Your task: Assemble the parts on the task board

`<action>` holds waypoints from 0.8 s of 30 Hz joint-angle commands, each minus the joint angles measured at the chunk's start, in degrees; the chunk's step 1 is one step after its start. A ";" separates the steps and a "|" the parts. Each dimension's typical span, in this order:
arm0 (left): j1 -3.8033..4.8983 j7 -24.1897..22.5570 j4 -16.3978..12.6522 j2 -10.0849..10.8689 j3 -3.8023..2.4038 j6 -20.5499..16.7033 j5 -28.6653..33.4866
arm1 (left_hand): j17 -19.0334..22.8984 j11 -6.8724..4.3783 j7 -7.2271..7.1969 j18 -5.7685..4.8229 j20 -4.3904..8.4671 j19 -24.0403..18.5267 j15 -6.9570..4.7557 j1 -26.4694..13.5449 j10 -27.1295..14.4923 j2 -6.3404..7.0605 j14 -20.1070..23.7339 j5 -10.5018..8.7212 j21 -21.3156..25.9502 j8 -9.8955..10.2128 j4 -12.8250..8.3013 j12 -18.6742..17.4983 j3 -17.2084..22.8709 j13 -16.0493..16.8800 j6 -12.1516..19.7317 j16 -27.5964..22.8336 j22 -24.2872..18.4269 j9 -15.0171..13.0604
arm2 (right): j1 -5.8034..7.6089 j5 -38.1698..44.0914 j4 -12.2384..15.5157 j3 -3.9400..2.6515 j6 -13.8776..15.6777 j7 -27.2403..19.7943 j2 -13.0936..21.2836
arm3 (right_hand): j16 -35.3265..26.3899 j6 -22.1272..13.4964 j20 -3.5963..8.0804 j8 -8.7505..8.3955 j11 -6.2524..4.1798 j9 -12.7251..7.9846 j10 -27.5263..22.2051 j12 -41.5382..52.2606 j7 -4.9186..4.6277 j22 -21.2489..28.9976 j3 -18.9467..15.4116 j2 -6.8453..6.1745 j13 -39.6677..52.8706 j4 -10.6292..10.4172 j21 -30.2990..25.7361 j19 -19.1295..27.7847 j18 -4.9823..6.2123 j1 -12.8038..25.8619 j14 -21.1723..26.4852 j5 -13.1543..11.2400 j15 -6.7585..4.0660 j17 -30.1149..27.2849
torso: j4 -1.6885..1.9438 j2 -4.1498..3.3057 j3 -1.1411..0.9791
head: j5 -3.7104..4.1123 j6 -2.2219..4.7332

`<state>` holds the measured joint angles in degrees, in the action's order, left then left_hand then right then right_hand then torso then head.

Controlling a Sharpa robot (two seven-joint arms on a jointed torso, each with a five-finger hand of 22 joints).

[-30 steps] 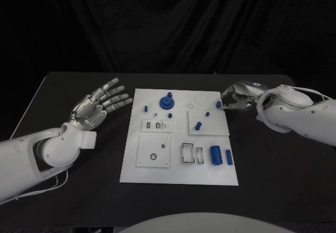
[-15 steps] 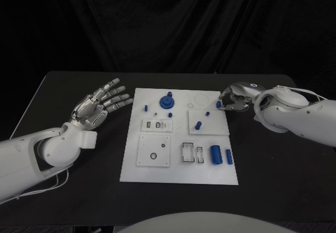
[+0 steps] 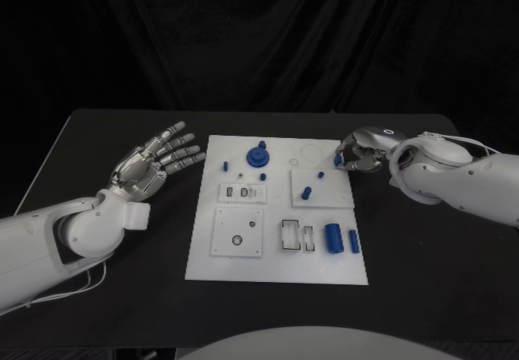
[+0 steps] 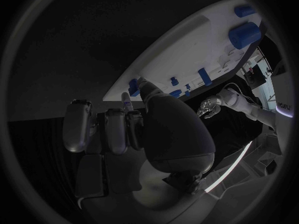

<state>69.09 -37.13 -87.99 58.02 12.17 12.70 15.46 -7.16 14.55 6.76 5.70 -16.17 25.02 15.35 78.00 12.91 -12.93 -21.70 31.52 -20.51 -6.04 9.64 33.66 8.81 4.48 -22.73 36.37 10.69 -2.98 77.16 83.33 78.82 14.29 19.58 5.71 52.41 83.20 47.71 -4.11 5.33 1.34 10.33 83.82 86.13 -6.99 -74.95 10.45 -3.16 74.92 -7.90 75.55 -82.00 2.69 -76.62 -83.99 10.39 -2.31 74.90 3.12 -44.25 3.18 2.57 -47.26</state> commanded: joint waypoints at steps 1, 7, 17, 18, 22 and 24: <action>-0.12 -0.20 -0.01 -0.11 -0.05 0.98 0.22 | 0.05 0.33 0.00 -0.86 -0.11 -0.42 0.17 -0.47 0.26 0.12 0.36 0.17 -0.25 -0.27 -0.02 0.26 0.23 -0.01 -0.25 0.38 0.10 -0.07 | -0.22 0.13 -0.25 -0.03 0.12 -0.71 -0.24 | -0.34 0.38 0.08 0.22 0.05 0.07 -0.25 -0.15 0.03 -7.38 -0.25 -0.02 7.29 -0.13 -0.24 0.37 1.17 -0.39 -3.20 -0.21 0.00 8.04 | -0.01 0.01 0.00 | 0.03 -0.09; -0.20 -0.05 0.07 -0.16 -0.05 1.06 0.18 | 0.05 0.33 0.00 -0.86 -0.11 -0.42 0.17 -0.47 0.26 0.12 0.36 0.17 -0.25 -0.27 -0.02 0.26 0.23 -0.01 -0.25 0.38 0.10 -0.07 | -0.34 0.13 -0.48 -0.03 0.29 -0.88 -0.60 | -0.43 1.65 0.15 0.91 -0.07 0.61 -0.17 -0.09 0.20 -7.36 -0.14 0.13 7.40 -0.05 -0.41 0.34 1.20 -0.76 -3.20 0.44 -0.10 7.95 | 0.02 0.00 -0.02 | 0.04 -0.18; -0.31 0.20 0.16 -0.17 -0.05 1.12 0.16 | 0.07 0.34 0.00 -0.86 -0.11 -0.47 0.17 -0.56 0.25 0.12 0.41 0.17 -0.26 -0.26 -0.04 0.28 0.37 -0.02 -0.22 0.42 0.10 -0.06 | -0.42 0.13 -0.38 -0.04 2.34 -1.03 -0.65 | -0.51 5.36 0.56 3.07 -0.68 2.86 -0.06 -0.02 0.97 -7.41 0.42 0.75 7.57 0.38 -0.73 0.18 1.21 -1.90 -3.25 2.50 -0.58 7.85 | -0.01 -0.03 0.01 | -0.03 -0.31; -0.32 0.22 0.16 -0.17 -0.05 1.13 0.16 | 0.07 0.34 0.00 -0.86 -0.11 -0.47 0.17 -0.56 0.25 0.12 0.41 0.17 -0.26 -0.26 -0.04 0.28 0.37 -0.02 -0.22 0.42 0.10 -0.06 | -0.43 0.13 -0.30 -0.04 2.92 -1.01 -0.61 | -0.48 5.61 0.61 3.22 -0.75 3.04 -0.05 -0.01 1.05 -7.42 0.49 0.81 7.58 0.43 -0.74 0.17 1.21 -1.99 -3.26 2.69 -0.63 7.88 | 0.01 -0.03 0.00 | -0.03 -0.32; -0.35 0.27 0.16 -0.12 -0.05 1.15 0.16 | 0.07 0.34 0.00 -0.86 -0.11 -0.47 0.17 -0.56 0.25 0.12 0.41 0.17 -0.26 -0.26 -0.04 0.28 0.37 -0.02 -0.22 0.42 0.10 -0.06 | -0.44 0.13 0.10 -0.04 5.89 -0.93 -0.37 | -0.45 6.98 0.76 4.00 -0.80 3.92 0.11 0.08 1.20 -7.47 0.74 1.21 7.76 0.46 -0.80 0.09 1.20 -2.16 -3.31 3.88 -0.73 7.90 | 0.01 -0.03 -0.01 | -0.14 -0.34; -0.37 0.29 0.16 -0.08 -0.05 1.14 0.16 | 0.07 0.34 0.00 -0.86 -0.11 -0.47 0.17 -0.56 0.25 0.12 0.41 0.17 -0.26 -0.26 -0.04 0.28 0.37 -0.02 -0.22 0.42 0.10 -0.06 | -0.44 0.13 0.39 -0.05 7.64 -1.02 -0.14 | -0.39 8.23 0.85 4.71 -0.89 4.67 0.28 0.18 1.48 -7.53 1.10 1.70 7.95 0.55 -0.79 -0.01 1.19 -2.41 -3.36 5.22 -0.81 7.94 | 0.02 -0.02 0.00 | -0.22 -0.36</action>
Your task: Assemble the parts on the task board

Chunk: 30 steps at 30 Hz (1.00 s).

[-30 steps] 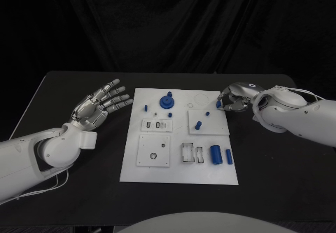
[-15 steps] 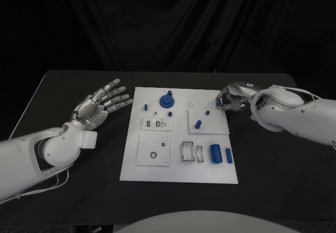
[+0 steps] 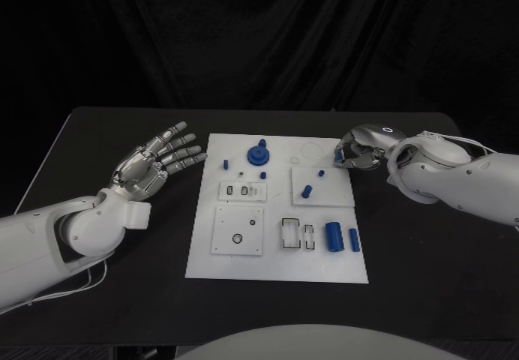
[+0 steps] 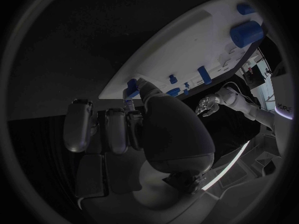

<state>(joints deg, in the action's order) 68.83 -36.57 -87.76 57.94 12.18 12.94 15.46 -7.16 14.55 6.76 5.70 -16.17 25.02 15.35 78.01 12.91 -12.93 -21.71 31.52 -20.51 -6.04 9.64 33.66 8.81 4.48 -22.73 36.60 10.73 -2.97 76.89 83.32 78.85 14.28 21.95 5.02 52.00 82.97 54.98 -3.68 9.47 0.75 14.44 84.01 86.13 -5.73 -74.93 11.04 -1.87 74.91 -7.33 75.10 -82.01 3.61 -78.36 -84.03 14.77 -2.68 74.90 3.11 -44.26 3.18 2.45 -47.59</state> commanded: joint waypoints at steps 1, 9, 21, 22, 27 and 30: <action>-0.12 -0.25 -0.07 0.03 -0.06 0.88 0.16 | 0.07 0.34 0.01 -0.86 -0.11 -0.47 0.17 -0.56 0.25 0.11 0.42 0.18 -0.26 -0.26 -0.04 0.28 0.37 -0.02 -0.22 0.19 0.06 -0.07 | -0.16 0.14 0.56 -0.04 6.17 -0.43 0.42 | -0.17 1.60 0.44 0.94 -0.21 0.90 0.15 0.21 0.35 -7.56 0.66 0.51 8.02 0.16 -0.35 -0.03 0.27 -0.91 -3.33 1.25 -0.41 7.94 | 0.03 0.00 0.00 | -0.15 -0.04; -0.18 -0.18 -0.06 0.13 -0.06 0.85 0.16 | 0.07 0.34 0.01 -0.86 -0.11 -0.47 0.17 -0.56 0.25 0.11 0.42 0.18 -0.26 -0.26 -0.04 0.28 0.37 -0.02 -0.22 0.19 0.06 -0.07 | 0.16 0.25 4.44 -0.13 12.10 -1.28 1.76 | -0.48 3.37 0.28 2.10 0.10 2.61 0.18 0.20 0.51 -7.67 1.06 0.52 8.01 1.06 -0.41 -0.17 0.24 -1.98 -3.27 1.10 -0.18 7.61 | -0.04 0.00 0.00 | -0.65 -0.26; -0.27 -0.24 -0.75 0.61 -0.06 0.49 0.20 | 0.10 0.35 0.04 -0.87 -0.10 -0.53 0.17 -0.71 0.26 0.14 0.48 0.17 -0.29 -0.33 -0.08 0.32 0.56 -0.03 -0.41 0.25 0.07 -0.09 | 1.87 2.01 13.21 -0.16 4.01 1.29 -0.82 | -0.78 3.64 0.31 2.30 -0.08 3.78 0.15 0.15 0.75 -7.53 0.97 0.48 7.92 1.33 -0.99 -0.01 0.37 -2.24 -3.19 -0.79 -0.28 7.30 | -0.11 -0.02 -0.01 | -0.84 -0.64; -0.27 -0.20 -0.83 0.70 -0.06 0.45 0.20 | 0.10 0.35 0.04 -0.87 -0.10 -0.53 0.17 -0.71 0.26 0.14 0.48 0.17 -0.29 -0.33 -0.08 0.32 0.56 -0.03 -0.41 0.25 0.07 -0.09 | 1.78 2.09 13.73 -0.15 3.15 1.61 -1.28 | -0.62 4.44 0.43 2.80 -0.34 4.35 0.26 0.23 1.02 -7.60 1.33 0.63 8.08 2.12 -0.94 -0.08 0.37 -3.21 -3.26 -0.19 -0.48 7.46 | -0.09 -0.02 -0.02 | -0.87 -0.66; -0.29 -0.03 -1.19 0.99 -0.06 0.18 0.21 | 0.11 0.39 0.08 -0.88 -0.11 -0.57 0.17 -0.79 0.31 0.24 0.50 0.16 -0.30 -0.35 -0.14 0.37 0.64 -0.03 -0.47 0.30 0.08 -0.10 | 1.07 2.76 15.03 -0.15 -0.64 2.73 -4.41 | -0.60 4.52 0.48 2.87 -0.40 4.55 0.25 0.22 1.07 -7.62 1.38 0.65 8.06 2.32 -0.95 -0.09 0.37 -3.39 -3.27 -0.09 -0.54 7.47 | -0.02 0.02 0.03 | -1.17 -0.81; -0.29 0.01 -1.30 1.03 -0.06 0.14 0.22 | 0.11 0.39 0.08 -0.88 -0.11 -0.57 0.17 -0.79 0.31 0.24 0.50 0.16 -0.30 -0.35 -0.14 0.37 0.64 -0.03 -0.47 0.30 0.08 -0.10 | 0.82 2.95 14.66 -0.15 -1.86 2.98 -6.33 | -0.43 4.36 0.52 2.80 -0.39 4.67 0.35 0.28 1.02 -7.64 1.31 0.60 8.18 2.35 -0.94 -0.12 0.36 -3.32 -3.34 -0.28 -0.56 7.63 | 0.12 0.02 0.09 | -1.05 -0.71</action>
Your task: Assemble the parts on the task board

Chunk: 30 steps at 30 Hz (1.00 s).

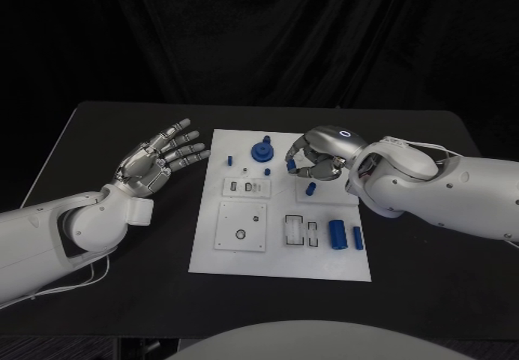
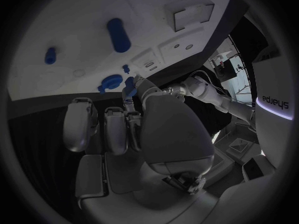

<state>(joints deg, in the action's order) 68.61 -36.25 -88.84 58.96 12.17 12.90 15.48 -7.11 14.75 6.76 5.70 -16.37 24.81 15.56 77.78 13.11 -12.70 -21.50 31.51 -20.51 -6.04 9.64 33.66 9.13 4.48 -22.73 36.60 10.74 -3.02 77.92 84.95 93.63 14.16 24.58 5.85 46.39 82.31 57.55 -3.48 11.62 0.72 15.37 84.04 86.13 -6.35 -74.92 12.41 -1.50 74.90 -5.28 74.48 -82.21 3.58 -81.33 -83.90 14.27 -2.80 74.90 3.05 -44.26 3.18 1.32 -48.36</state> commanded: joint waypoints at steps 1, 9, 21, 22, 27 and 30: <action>-0.07 -0.28 -0.26 0.03 -0.04 0.13 0.20 | 0.05 0.19 0.08 -0.88 0.09 -0.36 -0.03 -0.56 0.11 0.01 0.29 0.16 -0.30 -0.36 -0.14 0.38 0.32 -0.02 -0.47 0.30 0.08 -0.05 | -0.34 1.39 -0.49 -0.03 -5.16 2.24 -1.80 | 0.16 1.71 0.33 0.60 -0.35 3.78 0.24 0.23 1.63 -7.51 -0.10 0.21 8.10 0.30 -0.65 0.24 0.46 -0.32 -3.44 0.16 -0.44 7.56 | 0.23 -0.02 0.08 | 0.14 0.10; -0.07 -0.21 -0.44 0.01 -0.04 0.15 0.21 | 0.05 0.19 0.08 -0.88 0.09 -0.36 -0.03 -0.56 0.11 0.01 0.29 0.16 -0.30 -0.36 -0.14 0.38 0.32 -0.02 -0.47 0.30 0.08 -0.05 | -1.17 2.41 -2.79 -0.05 -6.37 2.88 -6.05 | 0.32 1.46 0.36 0.47 -0.29 3.98 0.26 0.26 1.56 -7.37 -0.32 0.04 8.13 0.30 -1.02 0.38 0.54 -0.04 -3.50 -0.20 -0.42 7.71 | 0.41 -0.03 0.13 | 0.26 -0.12; -0.08 0.23 -0.81 -0.28 -0.04 0.41 0.21 | 0.07 0.25 0.13 -0.89 0.09 -0.43 -0.02 -0.68 0.18 0.10 0.35 0.15 -0.31 -0.38 -0.20 0.44 0.45 -0.02 -0.48 0.34 0.08 -0.05 | -1.80 4.17 -5.29 -0.07 -6.21 5.00 -9.15 | 0.66 0.99 0.37 0.13 -0.20 4.32 0.37 0.35 1.43 -7.35 -0.82 -0.52 8.27 0.29 -1.21 0.36 0.58 0.71 -3.64 -0.10 -0.38 8.02 | 0.12 -0.02 0.07 | -0.06 -0.50; -0.08 0.29 -0.79 -0.31 -0.04 0.40 0.21 | 0.07 0.25 0.13 -0.89 0.09 -0.43 -0.02 -0.68 0.18 0.10 0.35 0.15 -0.31 -0.38 -0.20 0.44 0.45 -0.02 -0.48 0.34 0.08 -0.05 | -1.81 4.22 -5.48 -0.07 -6.31 5.15 -9.29 | 0.66 0.99 0.37 0.13 -0.20 4.32 0.37 0.35 1.43 -7.35 -0.82 -0.52 8.27 0.29 -1.21 0.36 0.58 0.71 -3.64 -0.10 -0.38 8.02 | 0.13 -0.02 0.04 | -0.05 -0.49; -0.09 0.49 -0.71 -0.45 -0.04 0.46 0.21 | 0.08 0.27 0.16 -0.90 0.09 -0.46 -0.02 -0.73 0.19 0.11 0.38 0.15 -0.31 -0.40 -0.21 0.45 0.50 -0.02 -0.54 0.36 0.08 -0.06 | -1.83 4.34 -6.26 -0.07 -6.84 5.67 -9.87 | 0.56 0.50 0.33 -0.21 -0.09 4.41 0.19 0.25 1.29 -7.29 -0.97 -0.60 8.07 0.18 -1.43 0.42 0.62 1.13 -3.60 -0.09 -0.30 7.92 | -0.03 -0.02 -0.02 | 0.03 -0.54; -0.09 0.59 -0.68 -0.49 -0.04 0.53 0.21 | 0.08 0.27 0.16 -0.90 0.09 -0.46 -0.02 -0.73 0.19 0.11 0.38 0.15 -0.31 -0.40 -0.21 0.45 0.50 -0.02 -0.54 0.36 0.08 -0.06 | -1.89 4.37 -6.59 -0.07 -7.38 5.87 -10.15 | 0.47 0.05 0.27 -0.52 0.03 4.46 0.05 0.17 1.15 -7.22 -1.06 -0.69 7.93 0.15 -1.64 0.50 0.65 1.38 -3.56 -0.14 -0.21 7.83 | -0.03 -0.05 -0.01 | -0.11 -0.56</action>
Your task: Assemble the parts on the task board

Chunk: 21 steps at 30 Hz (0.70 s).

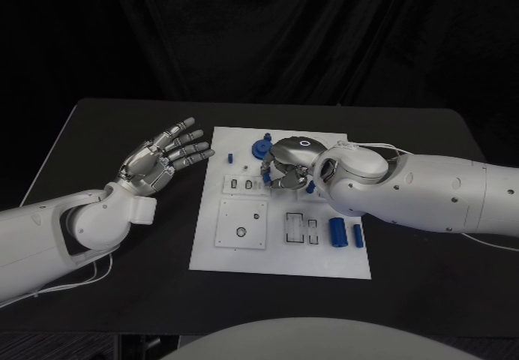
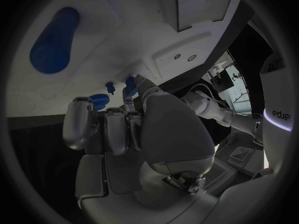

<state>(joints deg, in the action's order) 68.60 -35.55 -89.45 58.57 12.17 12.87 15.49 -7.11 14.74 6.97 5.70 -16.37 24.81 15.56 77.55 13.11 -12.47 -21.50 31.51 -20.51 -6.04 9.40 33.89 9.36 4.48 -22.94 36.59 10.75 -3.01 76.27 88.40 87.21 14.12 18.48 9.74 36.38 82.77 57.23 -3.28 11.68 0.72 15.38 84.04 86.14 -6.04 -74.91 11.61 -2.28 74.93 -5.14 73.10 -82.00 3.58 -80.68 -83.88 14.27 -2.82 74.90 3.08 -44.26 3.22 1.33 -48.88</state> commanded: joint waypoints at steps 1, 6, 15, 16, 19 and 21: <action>-0.07 -0.09 -0.05 -0.12 -0.04 0.58 0.19 | 0.09 0.28 -0.05 -0.90 0.09 -0.46 -0.02 -0.50 0.19 -0.12 0.38 0.15 -0.31 -0.40 0.02 0.23 0.27 -0.02 -0.33 0.36 0.07 -0.08 | -0.29 0.92 -0.28 -0.03 -1.54 2.06 -0.24 | -0.06 0.09 0.03 -0.77 0.11 4.48 -0.07 0.10 0.74 -7.14 -0.32 0.06 7.77 -0.03 -0.48 0.38 0.71 0.91 -3.54 -0.23 -0.13 7.74 | -0.05 -0.06 -0.04 | -0.11 -0.04; -0.08 0.04 0.06 -0.18 -0.04 0.62 0.15 | 0.09 0.28 -0.05 -0.90 0.09 -0.46 -0.02 -0.50 0.19 -0.12 0.38 0.15 -0.31 -0.40 0.02 0.23 0.27 -0.02 -0.33 0.36 0.07 -0.08 | -0.43 0.94 -0.71 -0.03 -2.57 1.99 -0.62 | -0.48 -1.38 -0.29 -1.84 0.58 4.52 -0.62 -0.21 0.19 -6.83 -0.67 -0.10 7.20 -0.33 -1.42 0.77 0.88 1.86 -3.32 -1.44 0.27 7.34 | -0.12 -0.03 -0.03 | -0.30 -0.11; -0.08 0.29 0.25 -0.49 -0.04 0.74 0.18 | 0.11 0.32 0.01 -0.90 0.10 -0.52 -0.01 -0.60 0.23 -0.10 0.43 0.14 -0.31 -0.42 0.01 0.26 0.36 -0.02 -0.36 0.38 0.07 -0.08 | -0.52 0.95 -1.08 -0.03 -3.40 1.27 -1.11 | -1.19 -3.71 -0.87 -3.63 1.33 4.09 -1.52 -0.72 -0.67 -6.30 -1.09 -0.32 6.29 -0.73 -2.92 1.42 1.16 2.91 -2.93 -3.09 0.92 6.63 | 0.06 0.00 -0.07 | -0.21 -0.31; -0.08 0.30 0.26 -0.52 -0.04 0.76 0.18 | 0.11 0.32 0.01 -0.90 0.10 -0.52 -0.01 -0.60 0.23 -0.10 0.43 0.14 -0.31 -0.42 0.01 0.26 0.36 -0.02 -0.36 0.38 0.07 -0.08 | -0.52 0.95 -1.09 -0.03 -3.44 1.19 -1.13 | -1.33 -4.11 -0.99 -3.96 1.45 4.01 -1.76 -0.86 -0.81 -6.19 -1.26 -0.43 6.03 -0.84 -3.24 1.55 1.23 3.19 -2.85 -3.58 1.03 6.48 | 0.10 0.00 -0.07 | -0.19 -0.34; -0.08 0.37 0.35 -0.57 -0.04 0.78 0.18 | 0.11 0.32 0.01 -0.90 0.10 -0.52 -0.01 -0.60 0.23 -0.10 0.43 0.14 -0.31 -0.42 0.01 0.26 0.36 -0.02 -0.36 0.38 0.07 -0.08 | -0.53 0.95 -1.17 -0.03 -3.69 0.75 -1.18 | -1.51 -5.11 -1.20 -4.71 1.70 3.75 -2.27 -1.18 -1.10 -6.07 -1.52 -0.62 5.47 -0.97 -3.66 1.71 1.30 3.57 -2.74 -4.22 1.24 6.30 | 0.09 0.00 -0.05 | -0.22 -0.34; -0.08 0.39 0.41 -0.58 -0.04 0.75 0.18 | 0.11 0.32 0.01 -0.90 0.10 -0.52 -0.01 -0.60 0.23 -0.10 0.43 0.14 -0.31 -0.42 0.01 0.26 0.36 -0.02 -0.36 0.38 0.07 -0.08 | -0.53 0.95 -1.24 -0.03 -3.80 0.56 -1.17 | -2.01 -6.64 -1.42 -5.71 1.94 3.33 -3.42 -1.92 -1.44 -5.75 -1.91 -1.07 4.21 -0.99 -4.53 2.09 1.47 3.89 -2.47 -4.68 1.47 5.80 | 0.11 0.01 -0.03 | -0.24 -0.39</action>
<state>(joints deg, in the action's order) 68.60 -34.90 -89.01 58.08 12.17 12.92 15.49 -7.05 14.74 6.97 5.69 -16.16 24.60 15.56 77.55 13.11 -12.47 -21.51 31.51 -20.51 -6.27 9.41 33.88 9.36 4.48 -22.94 36.59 10.74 -3.00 75.95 88.90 86.03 14.05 16.01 10.22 35.24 80.91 50.80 -4.74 6.15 2.66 18.85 80.81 84.34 -7.45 -74.90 9.93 -3.44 74.92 -6.15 68.75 -80.13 4.51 -77.05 -84.08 9.63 -1.77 74.90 3.14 -44.26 3.16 1.10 -49.25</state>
